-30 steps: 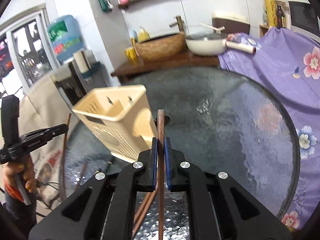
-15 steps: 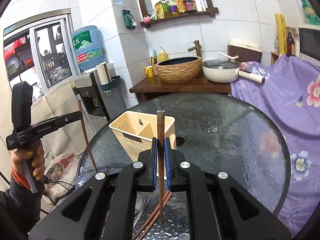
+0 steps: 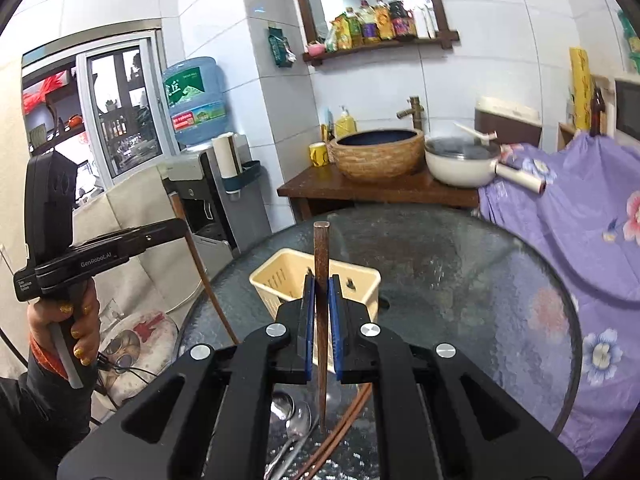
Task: Organize utensils
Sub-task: 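Lift the chopsticks with both tools and carry them above the cream holder, then lower chopsticks into the holder and open both tools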
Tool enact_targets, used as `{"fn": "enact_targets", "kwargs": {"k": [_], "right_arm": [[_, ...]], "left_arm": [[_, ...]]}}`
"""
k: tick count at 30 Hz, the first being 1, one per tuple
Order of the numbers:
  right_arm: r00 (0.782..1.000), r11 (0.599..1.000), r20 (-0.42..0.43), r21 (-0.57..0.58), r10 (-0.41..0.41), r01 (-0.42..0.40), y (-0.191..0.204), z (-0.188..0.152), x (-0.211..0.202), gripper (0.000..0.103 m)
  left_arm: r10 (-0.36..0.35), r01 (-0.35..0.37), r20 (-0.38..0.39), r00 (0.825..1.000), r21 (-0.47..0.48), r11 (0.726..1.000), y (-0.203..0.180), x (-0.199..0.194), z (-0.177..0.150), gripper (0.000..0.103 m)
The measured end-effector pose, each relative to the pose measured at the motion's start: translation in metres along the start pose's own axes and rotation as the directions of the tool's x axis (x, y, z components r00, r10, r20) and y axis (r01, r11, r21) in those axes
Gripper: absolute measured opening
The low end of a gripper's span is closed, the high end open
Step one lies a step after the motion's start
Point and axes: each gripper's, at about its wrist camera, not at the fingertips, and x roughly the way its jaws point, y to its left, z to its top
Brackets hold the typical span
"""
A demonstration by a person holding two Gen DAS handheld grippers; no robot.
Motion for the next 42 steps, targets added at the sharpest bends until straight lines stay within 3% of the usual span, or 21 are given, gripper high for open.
{"fn": "enact_targets", "kwargs": {"k": [6, 12, 16, 20, 27, 36, 42], "right_arm": [[0.998, 0.998, 0.049, -0.034, 0.048, -0.047, 0.02, 0.047, -0.011, 0.008], [0.99, 0.998, 0.142, -0.066, 0.022, -0.013, 0.035, 0.106, -0.019, 0.008], [0.983, 0.994, 0.182, -0.091, -0.041, 0.058, 0.041, 0.122, -0.002, 0.008], [0.982, 0.991, 0.169, -0.084, -0.086, 0.102, 0.034, 0.106, 0.027, 0.008], [0.991, 0.994, 0.085, -0.036, -0.103, 0.106, 0.013, 0.066, 0.071, 0.008], [0.995, 0.995, 0.02, 0.018, -0.1, 0.1, -0.008, 0.044, 0.098, 0.008], [0.995, 0.994, 0.023, 0.036, -0.102, 0.101, -0.01, 0.039, 0.102, 0.008]], "left_arm": [[-0.047, 0.046, 0.045, 0.998, 0.022, 0.999, -0.015, -0.013, 0.044, 0.007], [-0.019, 0.018, 0.138, 0.99, 0.011, 1.0, -0.018, -0.021, 0.096, 0.007], [0.023, -0.022, 0.156, 0.988, -0.009, 1.0, -0.016, -0.005, 0.109, 0.007], [0.059, -0.056, 0.121, 0.991, -0.028, 0.998, -0.01, 0.026, 0.095, 0.007], [0.07, -0.07, 0.005, 0.997, -0.077, 0.995, 0.014, 0.076, 0.054, 0.007], [0.089, -0.096, -0.072, 0.993, -0.103, 0.99, 0.031, 0.104, 0.029, 0.007], [0.091, -0.1, -0.099, 0.991, -0.093, 0.991, 0.029, 0.113, 0.02, 0.007]]}}
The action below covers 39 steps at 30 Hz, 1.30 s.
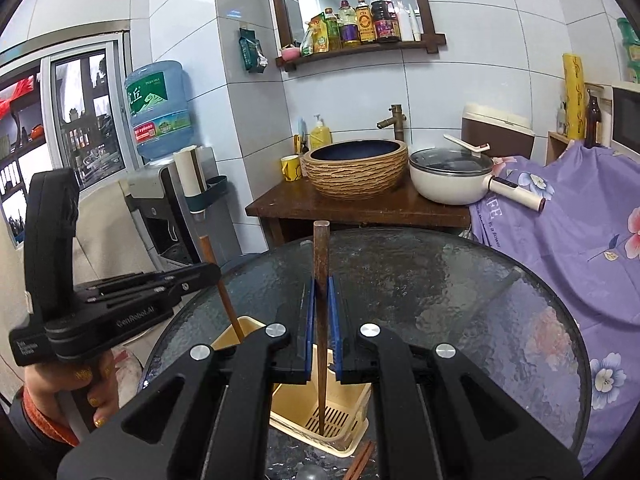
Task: Organize utensils
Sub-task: 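Lower chopsticks into the holder and open both tools, then move both tools back down to the chopsticks on the table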
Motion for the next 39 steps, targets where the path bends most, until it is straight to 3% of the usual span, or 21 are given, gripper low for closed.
{"fn": "enact_targets", "kwargs": {"k": [10, 14, 15, 17, 18, 23, 28, 33, 35, 39], "right_arm": [[0.999, 0.999, 0.007, 0.009, -0.031, 0.031, -0.005, -0.001, 0.001, 0.008], [0.999, 0.999, 0.013, 0.009, -0.043, 0.043, -0.005, -0.003, -0.001, 0.011], [0.999, 0.999, 0.014, 0.004, -0.048, 0.048, -0.005, -0.004, -0.002, 0.015], [0.998, 0.998, 0.033, 0.004, -0.06, 0.06, -0.005, -0.008, -0.008, 0.053], [0.996, 0.998, 0.05, 0.01, -0.067, 0.067, -0.006, -0.01, -0.012, 0.059], [0.992, 0.996, 0.09, 0.013, -0.085, 0.084, -0.005, -0.023, -0.036, 0.059], [0.991, 0.994, 0.085, 0.007, -0.106, 0.105, -0.003, -0.047, -0.055, 0.06], [0.993, 0.993, 0.027, 0.022, -0.116, 0.115, -0.006, -0.081, -0.062, 0.061], [0.991, 0.991, -0.006, 0.029, -0.132, 0.132, -0.009, -0.096, -0.062, 0.067], [0.985, 0.987, -0.079, 0.038, -0.152, 0.155, -0.011, -0.126, -0.057, 0.069]], "left_arm": [[0.002, -0.002, -0.017, 1.0, 0.007, 1.0, -0.002, 0.005, -0.005, 0.01], [-0.012, 0.012, 0.009, 1.0, -0.01, 1.0, 0.0, -0.002, -0.006, 0.05], [-0.014, 0.014, 0.022, 1.0, -0.011, 1.0, 0.001, -0.006, -0.007, 0.052], [-0.006, 0.006, 0.037, 0.999, 0.003, 1.0, -0.001, -0.011, -0.01, 0.059], [-0.003, 0.002, 0.044, 0.999, 0.013, 1.0, -0.002, -0.015, -0.011, 0.061], [0.004, -0.007, 0.096, 0.995, 0.036, 0.999, -0.004, -0.043, -0.028, 0.084], [0.033, -0.04, 0.127, 0.991, 0.053, 0.998, -0.001, -0.068, -0.051, 0.097], [0.088, -0.092, 0.087, 0.992, 0.049, 0.995, 0.012, -0.073, -0.08, 0.097], [0.119, -0.121, 0.063, 0.991, 0.033, 0.992, 0.02, -0.07, -0.092, 0.097], [0.162, -0.162, 0.004, 0.987, 0.015, 0.987, 0.034, -0.06, -0.117, 0.097]]}}
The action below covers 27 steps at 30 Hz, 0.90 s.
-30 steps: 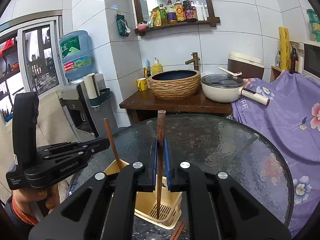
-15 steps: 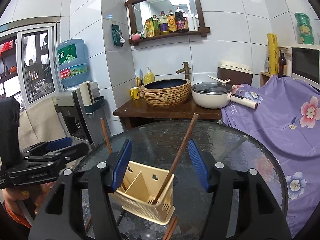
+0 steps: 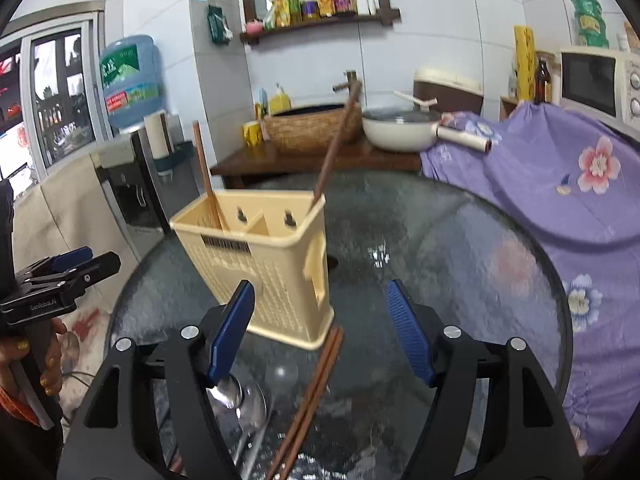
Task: Organize utensils
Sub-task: 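Move both tools back down to the chopsticks on the table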
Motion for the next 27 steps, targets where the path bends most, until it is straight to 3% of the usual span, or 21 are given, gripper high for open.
{"fn": "enact_targets", "kwargs": {"k": [9, 10, 12, 17, 27], "right_arm": [[0.986, 0.997, -0.152, 0.027, -0.073, 0.078, -0.014, -0.053, 0.034, 0.068], [0.983, 0.996, -0.168, 0.038, -0.074, 0.082, -0.017, -0.056, 0.038, 0.064], [0.974, 0.994, -0.211, 0.057, -0.075, 0.089, -0.023, -0.063, 0.048, 0.056], [0.957, 0.996, -0.283, 0.042, -0.059, 0.074, -0.016, -0.077, 0.069, 0.043], [0.939, 0.997, -0.337, 0.016, -0.071, 0.081, -0.002, -0.093, 0.079, 0.039]], "left_arm": [[0.029, -0.039, -0.145, 0.989, -0.069, 0.997, 0.032, 0.027, -0.054, 0.096], [0.025, -0.038, -0.159, 0.987, -0.078, 0.996, 0.035, 0.029, -0.059, 0.095], [0.021, -0.037, -0.178, 0.984, -0.086, 0.996, 0.037, 0.032, -0.065, 0.092], [-0.002, -0.017, -0.238, 0.971, -0.074, 0.997, 0.032, 0.043, -0.078, 0.072], [-0.01, -0.001, -0.267, 0.964, -0.042, 0.999, 0.02, 0.044, -0.091, 0.069]]}}
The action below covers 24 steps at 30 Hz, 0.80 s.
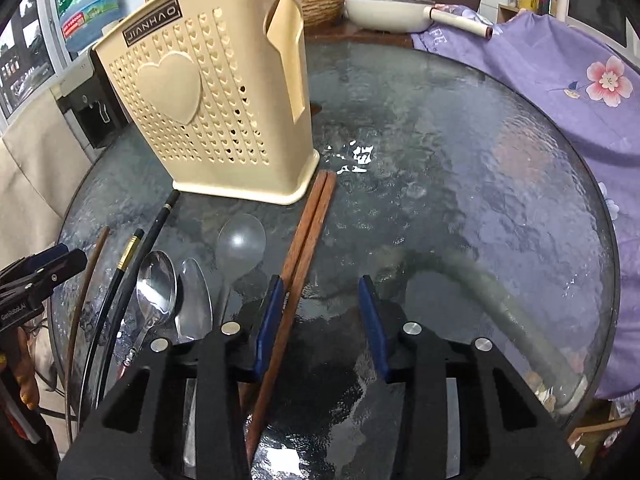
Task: Organize utensils
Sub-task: 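Move both tools back down to the chopsticks on the table, then grasp a wooden chopstick with the right tool while the left tool grasps another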
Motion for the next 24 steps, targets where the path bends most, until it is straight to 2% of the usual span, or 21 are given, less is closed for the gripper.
{"fn": "enact_targets", "kwargs": {"k": [3, 5, 8, 11, 15, 24], "right_arm": [[1.0, 1.0, -0.008, 0.0, -0.002, 0.002, -0.004, 0.0, 0.0, 0.039], [0.999, 0.999, -0.002, 0.004, -0.033, 0.033, -0.007, 0.002, -0.001, 0.037], [1.0, 1.0, -0.015, 0.01, -0.012, 0.012, -0.01, 0.004, 0.0, 0.035], [0.999, 1.0, -0.029, -0.008, -0.018, 0.018, -0.005, 0.007, 0.005, 0.034], [0.999, 1.0, -0.04, -0.003, -0.024, 0.024, 0.001, 0.018, 0.013, 0.027], [0.995, 0.997, -0.058, -0.001, -0.078, 0.078, 0.01, 0.043, 0.032, 0.019]], "left_arm": [[0.004, -0.004, -0.012, 1.0, 0.008, 1.0, -0.002, 0.002, -0.002, 0.067], [0.008, -0.008, -0.023, 1.0, 0.017, 1.0, -0.004, 0.004, -0.004, 0.062], [0.01, -0.009, -0.042, 0.999, 0.025, 1.0, -0.005, 0.008, -0.007, 0.056], [0.026, -0.024, -0.043, 0.999, 0.04, 0.999, -0.007, 0.008, -0.008, 0.054], [0.041, -0.038, -0.048, 0.998, 0.053, 0.998, -0.011, 0.009, -0.007, 0.052], [0.094, -0.089, -0.059, 0.994, 0.077, 0.993, -0.023, 0.018, 0.003, 0.032]]}}
